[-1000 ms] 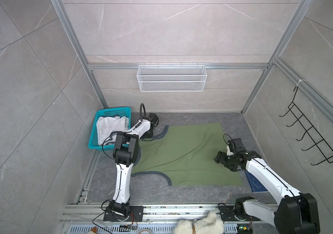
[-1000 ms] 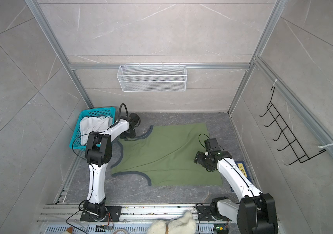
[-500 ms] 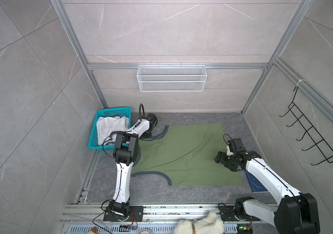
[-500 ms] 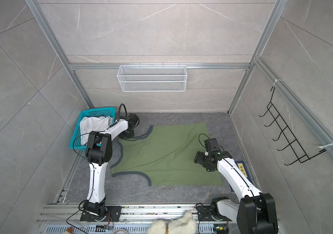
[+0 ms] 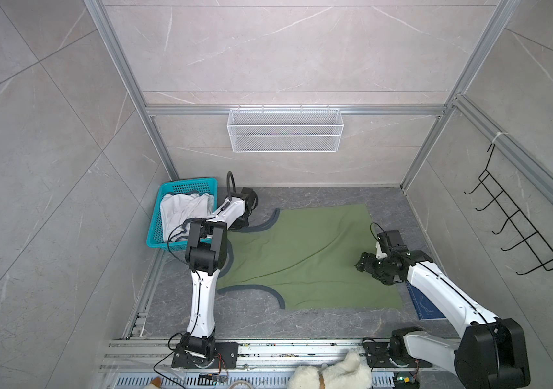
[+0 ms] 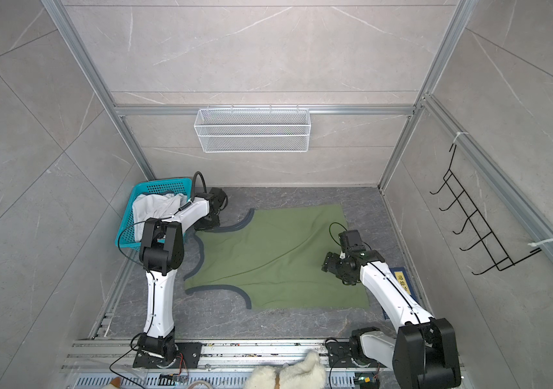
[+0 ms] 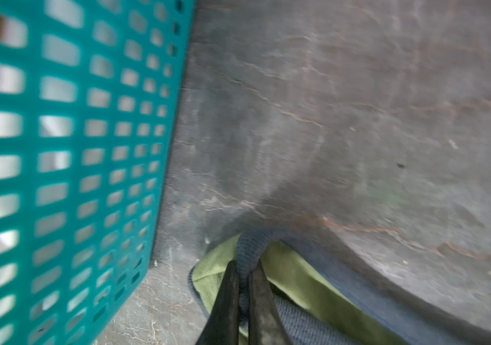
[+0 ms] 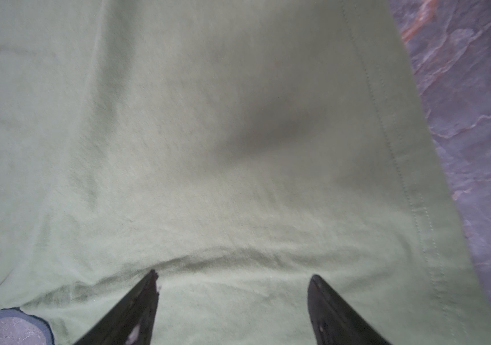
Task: Fold and stack tank tops
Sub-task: Smooth out the tank top at the center of the table, then move the tank top to the center of the table.
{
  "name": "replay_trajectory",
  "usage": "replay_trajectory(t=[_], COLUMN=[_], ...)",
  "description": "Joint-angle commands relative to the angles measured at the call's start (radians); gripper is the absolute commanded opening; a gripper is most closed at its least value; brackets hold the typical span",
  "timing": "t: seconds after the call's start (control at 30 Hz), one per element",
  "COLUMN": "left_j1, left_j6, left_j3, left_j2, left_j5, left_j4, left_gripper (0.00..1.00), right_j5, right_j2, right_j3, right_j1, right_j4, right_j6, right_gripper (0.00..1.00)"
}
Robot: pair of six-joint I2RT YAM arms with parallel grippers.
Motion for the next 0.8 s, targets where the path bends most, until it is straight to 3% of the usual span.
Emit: replay_trajectory(t=[0.0,0.13,0.3,0.37,0.43,0.5,0.63,0.77], left_j1=[0.042,0.064,0.067,0.067,0.065,0.055,0.009,-0.066], left_j6=[-0.08,-0.098,-0.071,-0.051,-0.031,-0.016,0.002,0.023], left_j3=[-0.042,-0.11,-0.096,-0.075,-0.056,-0.045,-0.022,-0.018], left_j2=[-0.109,-0.148,-0.129,-0.117,-0.12,-0.138,-0.174,-0.189], left_j5=[-0.013,0.023,0.071,0.106,0.142,0.153,0.174,0.209], left_j4=[0.014,0.082,0.103,0.096,0.095,0.092,0.094,0.144], left_gripper=[0.0,0.01,0.11,0.2,0.37,0.45,0.58,0.63], right_j5=[0.015,0.015,0.021,0.021,0.028,0.05,0.105,0.131], right_j2=[0.006,0.002,0.002,0.005,0.005,0.01,0.031,0.097], right_j3=[-0.002,-0.005,-0.006,-0.005,0.0,0.016,0.067,0.11], right_j1=[0.004,0.004,0.003,0.004,0.004,0.003,0.004,-0.002], right_j4=[0.011,0.011,0.009,0.007,0.007,-0.001,0.004,0.079], right_j6=[-0.018,-0.019,-0.022,-0.024,-0.029,-0.037,-0.052,-0.052], right_gripper=[0.8,0.8,0.8,0.8,0.8,0.8,0.8,0.81])
